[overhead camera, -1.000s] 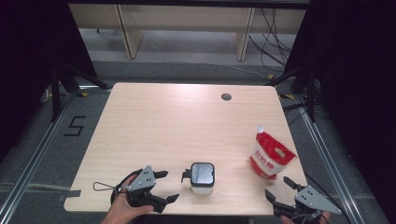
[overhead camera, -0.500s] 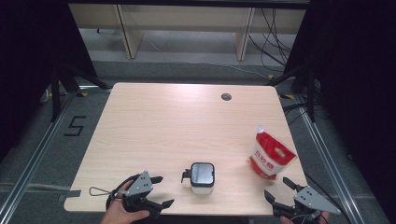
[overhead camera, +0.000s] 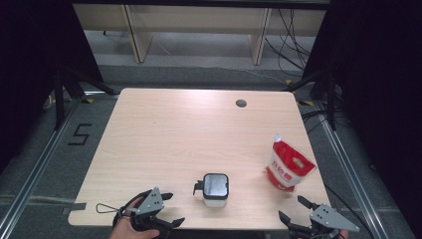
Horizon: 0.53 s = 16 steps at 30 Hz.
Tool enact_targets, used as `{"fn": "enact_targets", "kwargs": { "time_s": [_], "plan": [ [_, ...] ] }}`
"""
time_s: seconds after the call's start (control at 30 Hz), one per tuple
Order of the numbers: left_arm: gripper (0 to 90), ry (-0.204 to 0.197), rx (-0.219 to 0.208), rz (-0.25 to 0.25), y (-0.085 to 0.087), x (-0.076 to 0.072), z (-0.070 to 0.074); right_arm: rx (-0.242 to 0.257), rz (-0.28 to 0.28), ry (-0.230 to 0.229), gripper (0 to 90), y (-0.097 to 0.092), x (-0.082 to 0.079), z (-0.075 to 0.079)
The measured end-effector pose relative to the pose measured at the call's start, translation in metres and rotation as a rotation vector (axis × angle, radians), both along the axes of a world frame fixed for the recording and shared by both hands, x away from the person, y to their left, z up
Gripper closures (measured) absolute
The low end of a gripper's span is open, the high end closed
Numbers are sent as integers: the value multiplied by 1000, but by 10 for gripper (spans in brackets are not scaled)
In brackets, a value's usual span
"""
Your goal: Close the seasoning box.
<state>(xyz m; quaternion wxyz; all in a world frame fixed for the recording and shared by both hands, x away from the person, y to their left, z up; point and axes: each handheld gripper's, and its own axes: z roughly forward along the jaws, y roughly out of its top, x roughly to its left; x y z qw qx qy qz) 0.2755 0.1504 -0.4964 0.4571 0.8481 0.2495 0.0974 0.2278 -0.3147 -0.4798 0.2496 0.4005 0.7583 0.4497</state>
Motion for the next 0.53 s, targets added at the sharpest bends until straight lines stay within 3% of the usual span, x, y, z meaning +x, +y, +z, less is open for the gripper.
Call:
{"fn": "enact_targets", "kwargs": {
  "time_s": [0.07, 0.37, 0.4, 0.47, 0.5, 0.53],
  "plan": [
    [155, 9, 15, -4, 2, 1, 1, 6, -10, 11, 204, 0, -1, 0],
    [157, 13, -4, 8, 0, 0, 0, 11, -10, 36, 204, -2, 0, -2],
    [158, 14, -9, 11, 0, 0, 0, -6, -5, 9, 204, -4, 2, -2],
    [158, 7, -7, 13, 1, 1, 0, 17, -29, 44, 203, -2, -1, -2],
    [158, 1, 1, 12, 2, 2, 0, -1, -15, 21, 204, -4, 1, -3],
    [158, 8, -5, 20, 2, 1, 0, 10, -13, 36, 204, -4, 1, -3]
  ]
}}
